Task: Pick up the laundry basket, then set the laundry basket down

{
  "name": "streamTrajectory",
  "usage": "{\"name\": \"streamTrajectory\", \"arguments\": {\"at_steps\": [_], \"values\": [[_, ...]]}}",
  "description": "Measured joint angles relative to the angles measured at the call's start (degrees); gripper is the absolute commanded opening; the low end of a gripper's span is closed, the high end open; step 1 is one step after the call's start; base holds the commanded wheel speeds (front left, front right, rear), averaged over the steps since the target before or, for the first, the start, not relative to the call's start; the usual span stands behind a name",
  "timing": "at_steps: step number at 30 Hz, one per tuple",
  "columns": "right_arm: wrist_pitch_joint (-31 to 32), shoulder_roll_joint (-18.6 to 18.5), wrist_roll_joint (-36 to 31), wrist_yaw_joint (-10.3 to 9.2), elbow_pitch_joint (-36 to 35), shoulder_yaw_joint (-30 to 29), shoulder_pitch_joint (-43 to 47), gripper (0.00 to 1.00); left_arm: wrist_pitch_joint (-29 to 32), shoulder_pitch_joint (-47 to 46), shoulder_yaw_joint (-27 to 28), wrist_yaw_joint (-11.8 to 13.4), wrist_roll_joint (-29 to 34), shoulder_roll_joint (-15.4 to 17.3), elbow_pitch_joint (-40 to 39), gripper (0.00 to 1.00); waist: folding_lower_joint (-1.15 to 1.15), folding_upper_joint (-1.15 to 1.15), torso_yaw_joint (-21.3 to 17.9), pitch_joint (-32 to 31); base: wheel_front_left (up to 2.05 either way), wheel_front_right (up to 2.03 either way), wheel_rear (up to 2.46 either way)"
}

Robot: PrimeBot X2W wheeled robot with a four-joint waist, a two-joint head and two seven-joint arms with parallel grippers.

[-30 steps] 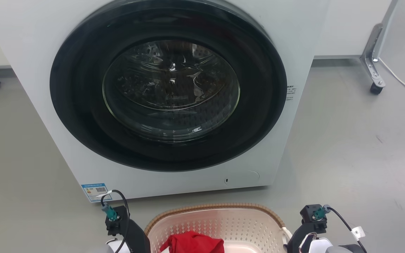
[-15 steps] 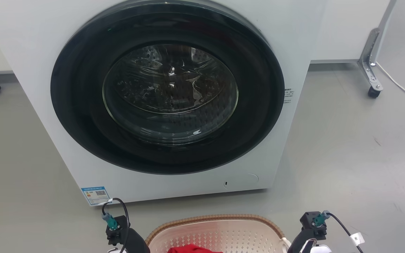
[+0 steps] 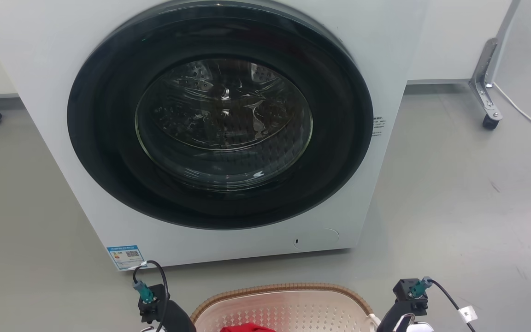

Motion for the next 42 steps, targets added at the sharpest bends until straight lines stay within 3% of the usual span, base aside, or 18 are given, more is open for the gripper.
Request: {"name": "streamTrajectory", "arguments": {"at_steps": [42], "values": [[-1.2, -0.5, 3.5, -0.03, -0.3, 3.4, -0.7, 0.00, -2.6, -0.1, -1.0, 0.5, -2.4, 0.1, 0.3, 0.00, 0.00, 0.00, -0.2, 2.1, 0.00, 0.00, 0.00]]}}
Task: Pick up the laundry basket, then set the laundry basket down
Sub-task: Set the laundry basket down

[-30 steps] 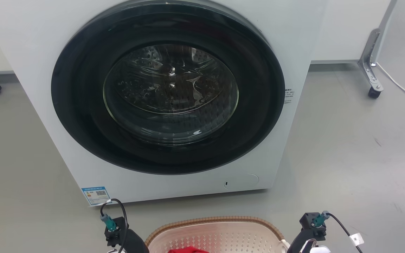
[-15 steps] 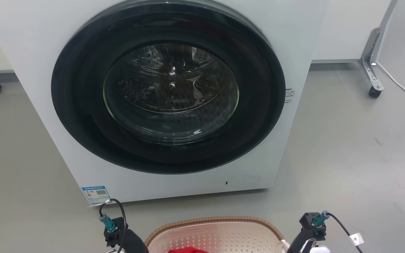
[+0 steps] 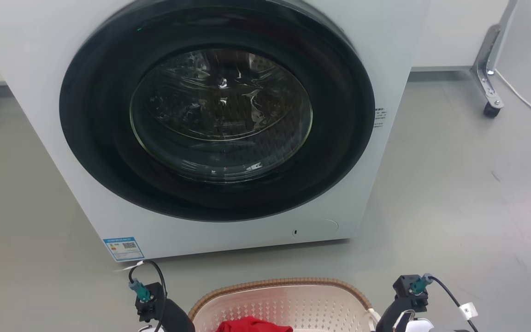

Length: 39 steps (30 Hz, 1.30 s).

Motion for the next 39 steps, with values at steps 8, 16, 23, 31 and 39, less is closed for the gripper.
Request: {"name": "streamTrajectory", "arguments": {"at_steps": [8, 16, 23, 31, 39], "values": [[-2.2, 0.0, 0.0, -0.05, 1.0, -0.3, -1.2, 0.00, -2.5, -0.2, -0.2, 0.5, 0.0, -0.2, -0.2, 0.00, 0.00, 0.00, -0.4, 1.9, 0.00, 0.00, 0.00], [-5.5, 0.0, -0.1, -1.79, 1.6, -0.8, -4.5, 0.00, -6.3, -2.5, -0.7, 1.1, 0.0, -0.4, -1.1, 0.00, 0.00, 0.00, -0.7, 5.3, 0.00, 0.00, 0.00], [-8.6, 0.0, -0.2, -2.78, 1.6, -1.2, -7.5, 0.00, -10.3, -5.6, -0.9, 1.5, 1.1, -0.4, -1.5, 0.00, 0.01, 0.00, -0.7, 9.8, 0.00, 0.00, 0.00], [-12.3, -0.2, -0.9, -4.19, 1.4, -1.2, -11.1, 0.00, -15.1, -9.3, -1.1, 2.1, 2.1, -0.4, -2.1, 0.00, 0.01, 0.01, -0.6, 16.0, 0.00, 0.00, 0.00], [-16.2, -0.6, -2.3, -4.76, 0.9, -1.2, -14.4, 0.00, -19.6, -12.7, -1.1, 2.6, 4.0, -0.4, -2.4, 0.00, 0.02, 0.01, -0.4, 22.4, 0.00, 0.00, 0.00]]}}
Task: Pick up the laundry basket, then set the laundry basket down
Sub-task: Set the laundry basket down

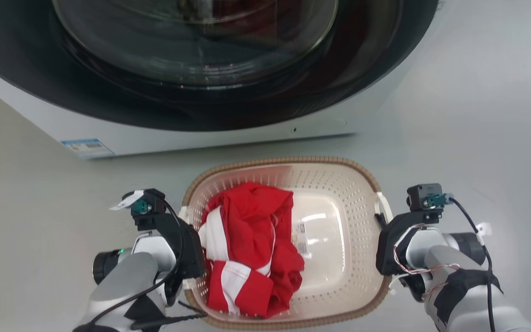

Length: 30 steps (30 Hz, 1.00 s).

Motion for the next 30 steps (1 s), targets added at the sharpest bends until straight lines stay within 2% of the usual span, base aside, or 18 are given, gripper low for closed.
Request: {"name": "streamTrajectory", "arguments": {"at_steps": [17, 30], "values": [[-6.0, -0.7, -1.5, -0.26, -0.2, 0.6, -6.0, 0.00, -6.9, -5.9, -0.2, 0.4, 1.4, 0.1, 0.2, 0.00, 0.00, 0.00, 0.7, 12.4, 0.00, 0.00, 0.00], [-9.3, -1.4, -2.0, -0.25, 0.3, 0.8, -9.1, 0.00, -11.1, -9.7, -0.6, 0.5, 3.3, -0.1, 0.5, 0.00, -0.01, 0.00, 1.4, 18.7, 0.00, 0.00, 0.00]]}}
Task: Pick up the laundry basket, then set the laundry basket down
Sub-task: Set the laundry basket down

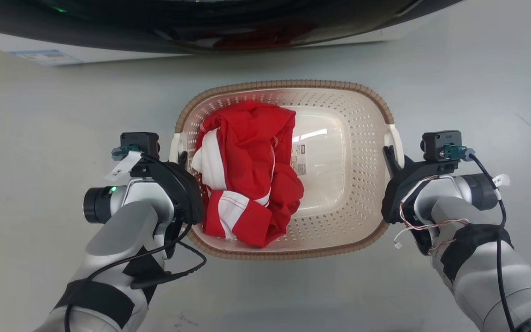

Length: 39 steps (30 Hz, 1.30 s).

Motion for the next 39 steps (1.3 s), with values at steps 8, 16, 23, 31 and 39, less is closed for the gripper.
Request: {"name": "streamTrajectory", "arguments": {"at_steps": [8, 16, 23, 31, 39], "values": [[-2.0, -0.1, -0.9, 0.01, 0.6, 0.2, -1.1, 0.00, -2.5, -0.7, -0.2, 0.0, 0.1, -0.3, 0.8, 0.00, -0.01, 0.00, 0.5, 3.0, 0.00, 0.00, 0.00], [-2.9, -0.2, -1.1, 0.07, 1.1, 0.4, -2.2, 0.00, -3.5, -1.3, -0.6, 0.0, 0.2, -0.4, 1.2, 0.00, -0.01, -0.01, 0.8, 4.8, 0.00, 0.00, 0.00], [-3.5, -0.2, -1.1, 0.34, 1.5, 0.4, -2.2, 0.00, -4.3, -1.3, -1.2, -0.2, 0.3, -0.5, 1.5, 0.00, -0.01, -0.01, 1.0, 5.3, 0.00, 0.00, 0.00], [-3.5, -0.2, -1.1, 0.59, 2.0, 0.4, -2.2, 0.00, -4.3, -1.3, -1.9, -1.1, 0.7, -0.4, 1.9, 0.00, -0.01, -0.01, 1.0, 5.5, 0.00, 0.00, 0.00], [-2.7, -0.1, -0.9, 1.35, 2.5, 0.3, -2.0, 0.00, -4.0, -1.3, -2.8, -1.7, 0.7, -0.4, 2.4, 0.00, -0.01, -0.01, 1.1, 5.7, 0.00, 0.00, 0.00]]}}
